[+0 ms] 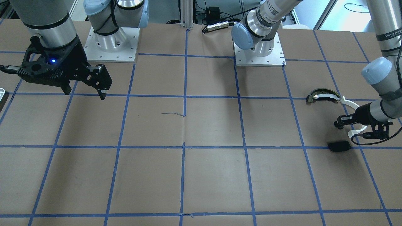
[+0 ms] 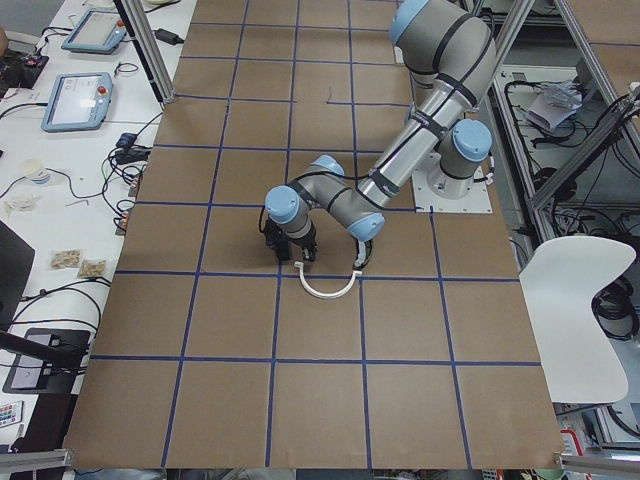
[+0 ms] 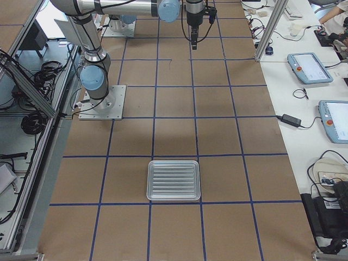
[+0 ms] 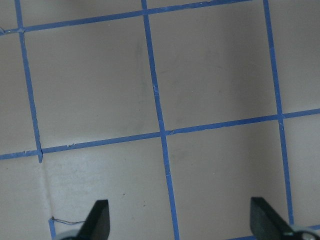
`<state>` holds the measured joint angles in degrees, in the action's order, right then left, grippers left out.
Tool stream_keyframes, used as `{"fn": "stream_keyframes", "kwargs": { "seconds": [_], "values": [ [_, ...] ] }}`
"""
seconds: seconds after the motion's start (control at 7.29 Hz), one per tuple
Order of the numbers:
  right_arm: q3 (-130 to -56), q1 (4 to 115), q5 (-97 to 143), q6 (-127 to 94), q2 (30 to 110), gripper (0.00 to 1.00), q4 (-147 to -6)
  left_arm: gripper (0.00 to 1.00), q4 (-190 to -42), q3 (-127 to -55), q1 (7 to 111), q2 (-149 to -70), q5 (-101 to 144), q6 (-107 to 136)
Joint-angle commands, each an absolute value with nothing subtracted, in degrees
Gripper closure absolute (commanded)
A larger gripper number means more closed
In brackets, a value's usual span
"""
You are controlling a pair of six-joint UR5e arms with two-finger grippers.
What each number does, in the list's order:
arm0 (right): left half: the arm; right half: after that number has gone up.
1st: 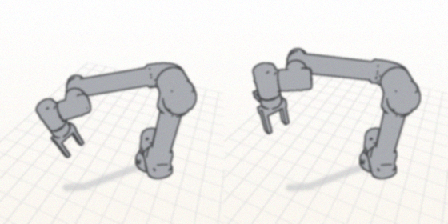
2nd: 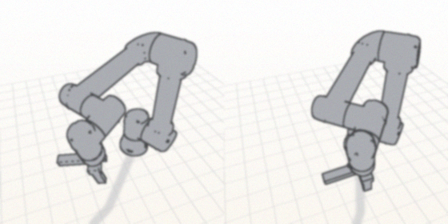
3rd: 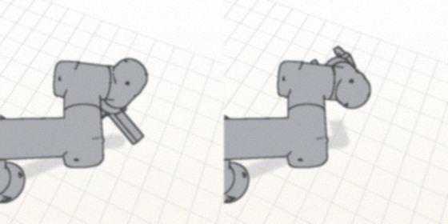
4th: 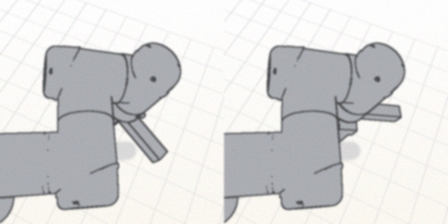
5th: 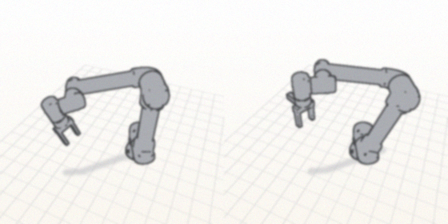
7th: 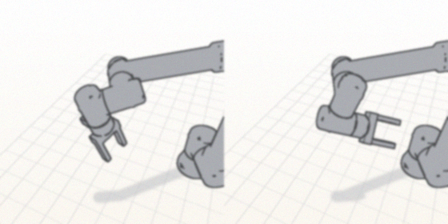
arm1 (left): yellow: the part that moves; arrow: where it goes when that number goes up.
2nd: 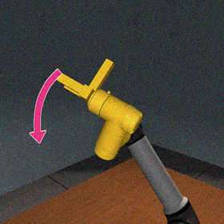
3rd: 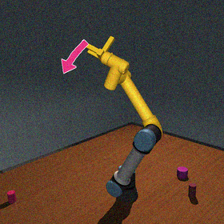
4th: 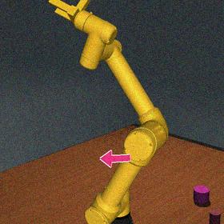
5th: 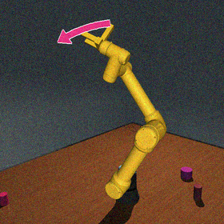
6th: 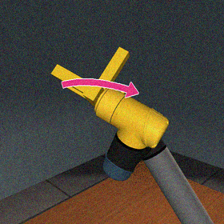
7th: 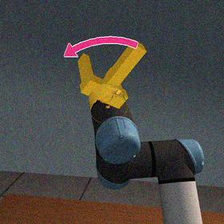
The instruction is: Place bearing gear from tray to pile
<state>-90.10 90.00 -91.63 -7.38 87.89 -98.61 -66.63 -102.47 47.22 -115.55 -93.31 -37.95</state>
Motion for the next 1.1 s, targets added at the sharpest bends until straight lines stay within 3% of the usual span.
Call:
{"fn": "stream_keyframes", "kwargs": {
  "seconds": [0.0,0.27,0.41,0.55,0.69,0.96],
  "values": [
    [-90.09,90.0,-91.67,-7.38,87.89,0.0,-98.61,1.0,-65.75,-102.13,47.29,-116.36,-93.25,-37.88],
    [-90.09,90.0,-91.67,-7.38,87.89,0.0,-98.61,1.0,-65.3,-102.13,48.16,-116.81,-93.25,-37.88],
    [-90.09,90.0,-91.67,-7.38,87.89,0.0,-98.61,0.81,-65.3,-102.13,48.34,-116.81,-93.25,-37.79],
    [-90.17,90.0,-91.67,-7.38,87.89,0.0,-98.61,0.26,-65.39,-102.13,48.34,-116.81,-93.34,-37.79],
    [-90.09,90.0,-91.67,-7.38,87.89,0.0,-98.61,0.15,-65.48,-102.13,48.34,-116.72,-93.43,-37.53],
    [-90.18,90.0,-91.67,-7.38,87.89,0.0,-98.61,0.07,-65.48,-102.04,48.34,-116.02,-93.86,-37.18]
  ]
}}
